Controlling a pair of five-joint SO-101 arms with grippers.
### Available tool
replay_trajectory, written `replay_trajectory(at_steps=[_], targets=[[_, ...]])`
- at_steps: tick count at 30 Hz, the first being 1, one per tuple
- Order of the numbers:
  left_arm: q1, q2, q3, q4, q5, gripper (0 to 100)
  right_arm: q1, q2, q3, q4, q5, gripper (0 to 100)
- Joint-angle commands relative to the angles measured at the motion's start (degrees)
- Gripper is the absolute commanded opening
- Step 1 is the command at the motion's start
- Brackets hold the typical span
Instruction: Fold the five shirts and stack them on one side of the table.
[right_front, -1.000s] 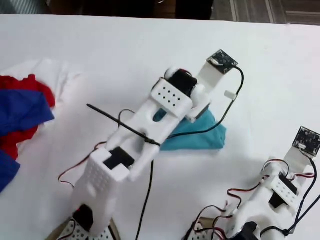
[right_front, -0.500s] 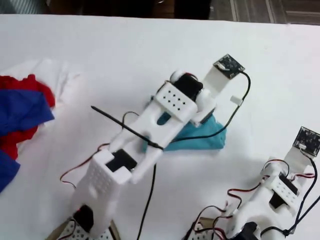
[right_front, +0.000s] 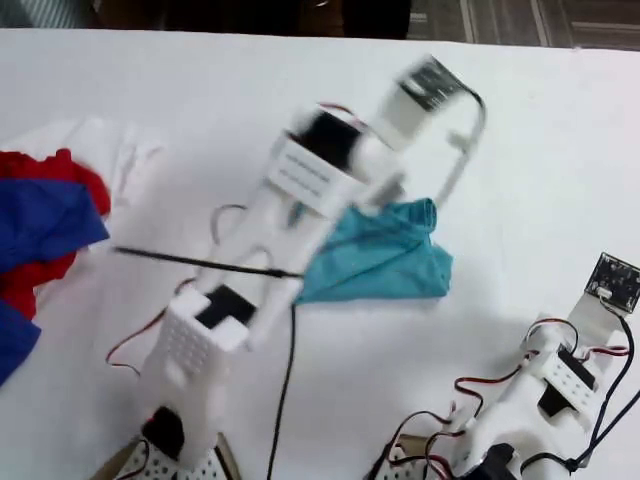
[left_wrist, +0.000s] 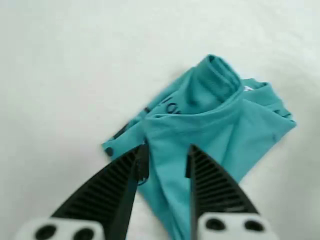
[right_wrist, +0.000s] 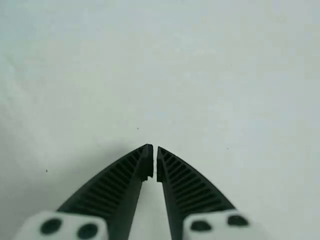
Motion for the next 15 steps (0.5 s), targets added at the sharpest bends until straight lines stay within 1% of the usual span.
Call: replay_trajectory(at_steps=[1, 3, 5, 8, 12, 15], targets=[[-7.56, -1.41, -6.9, 4.22, -0.44, 5, -0.22, -1.8, -0.53, -0.92, 0.0, 2.1], [-11.16, -1.58, -8.48, 4.48, -0.44, 2, -0.22, -1.8, -0.53, -0.92, 0.0, 2.1], [-14.07, -2.9, -8.48, 4.48, -0.44, 3, -0.22, -1.8, -0.53, -0.92, 0.0, 2.1], [-16.53, -9.05, -5.23, 4.57, -0.53, 3, -0.22, -1.8, -0.53, -0.92, 0.0, 2.1], [-19.25, -21.54, 6.11, 4.48, -0.79, 3, -0.22, -1.8, -0.53, -0.92, 0.0, 2.1], [-23.65, -30.51, 18.33, 4.22, -0.79, 3, -0.22, -1.89, -0.44, -0.92, 0.09, 2.1]])
